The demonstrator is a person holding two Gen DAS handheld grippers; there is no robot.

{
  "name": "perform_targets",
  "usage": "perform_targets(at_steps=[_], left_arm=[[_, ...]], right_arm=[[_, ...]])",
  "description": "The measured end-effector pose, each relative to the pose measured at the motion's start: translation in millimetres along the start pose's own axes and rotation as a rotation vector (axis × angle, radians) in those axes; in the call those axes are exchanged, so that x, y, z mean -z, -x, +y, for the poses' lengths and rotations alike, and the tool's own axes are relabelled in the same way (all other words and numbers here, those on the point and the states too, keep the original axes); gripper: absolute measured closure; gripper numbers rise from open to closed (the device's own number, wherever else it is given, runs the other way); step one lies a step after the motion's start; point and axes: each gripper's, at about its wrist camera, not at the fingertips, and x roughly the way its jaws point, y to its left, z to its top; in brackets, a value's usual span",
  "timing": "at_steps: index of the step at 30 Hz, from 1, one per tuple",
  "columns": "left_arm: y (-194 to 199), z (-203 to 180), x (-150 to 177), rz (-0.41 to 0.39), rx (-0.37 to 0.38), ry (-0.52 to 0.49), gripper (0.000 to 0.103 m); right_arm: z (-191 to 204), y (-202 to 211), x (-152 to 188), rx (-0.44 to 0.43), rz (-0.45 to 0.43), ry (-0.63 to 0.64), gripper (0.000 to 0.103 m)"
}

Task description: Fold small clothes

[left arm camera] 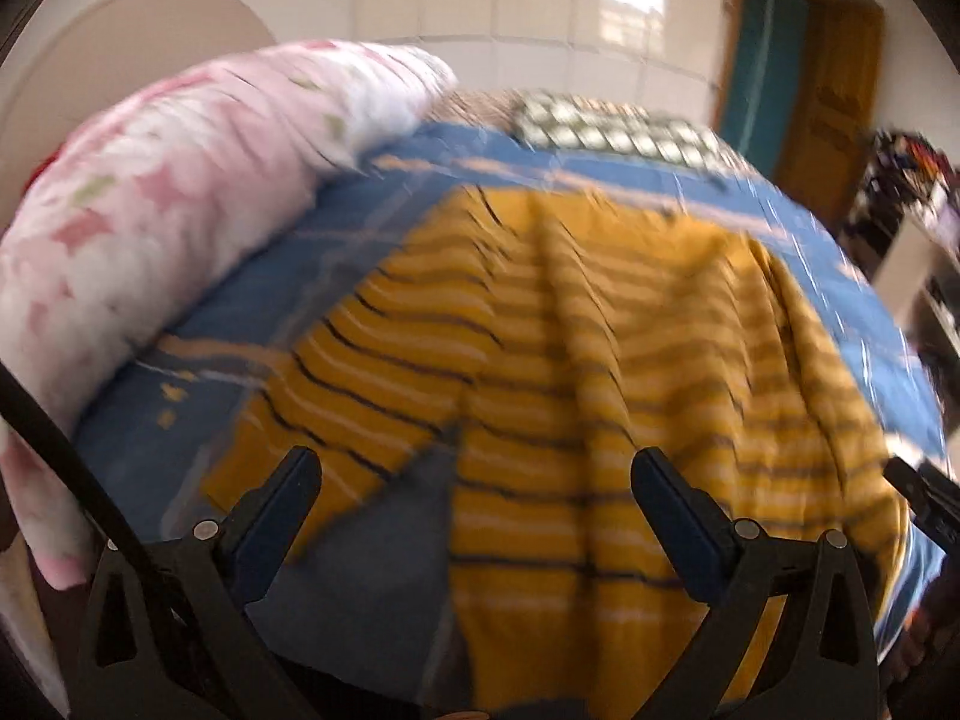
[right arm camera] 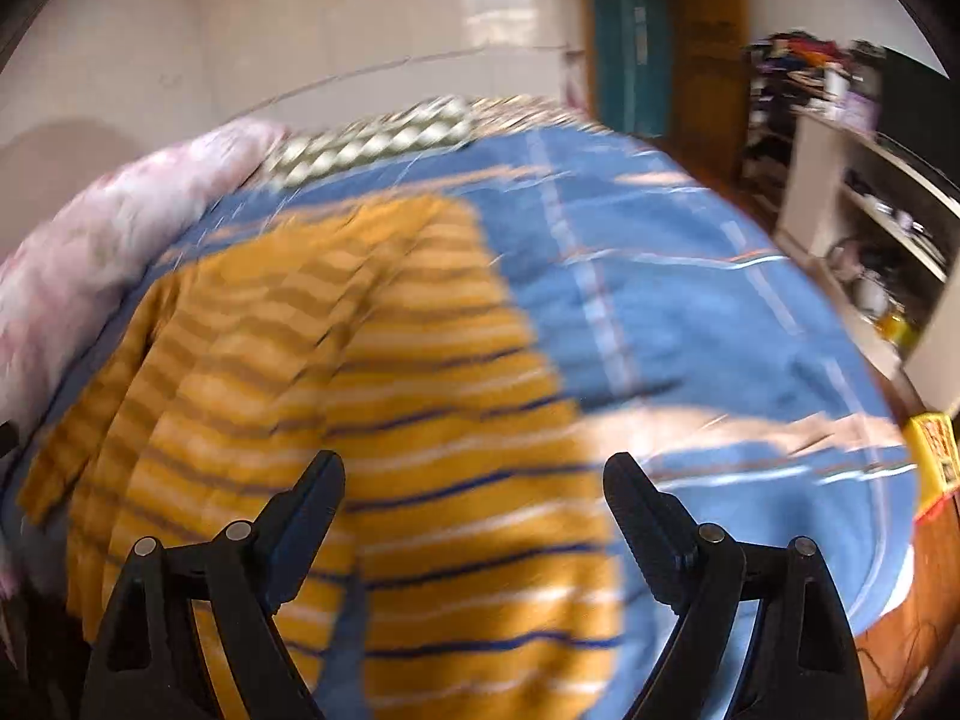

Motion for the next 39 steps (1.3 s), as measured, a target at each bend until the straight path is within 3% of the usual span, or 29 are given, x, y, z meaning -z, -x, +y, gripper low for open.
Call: perform_targets(at_steps=[4, 16, 27, 39], left_arm=[[-13.6, -13.5, 16.8, 0.064, 0.028, -0.015, 0.001], [-63.2, -23.8, 45.6, 0.237, 0.035, -0.043, 0.001], [-69.0, -31.1, 52.8, 0.230, -0.012, -0.077, 0.000], [-73.1, -34.4, 51.1, 0.250, -0.030, -0.078, 0.000]], right_arm=[[11.5, -10.5, 12.2, -0.018, 0.024, 0.009, 0.012], [11.1, -40.0, 31.6, 0.033, 0.081, 0.031, 0.010], [15.0, -48.8, 35.2, 0.062, 0.053, 0.033, 0.001], [18.8, -50.7, 38.8, 0.091, 0.024, 0.037, 0.000]])
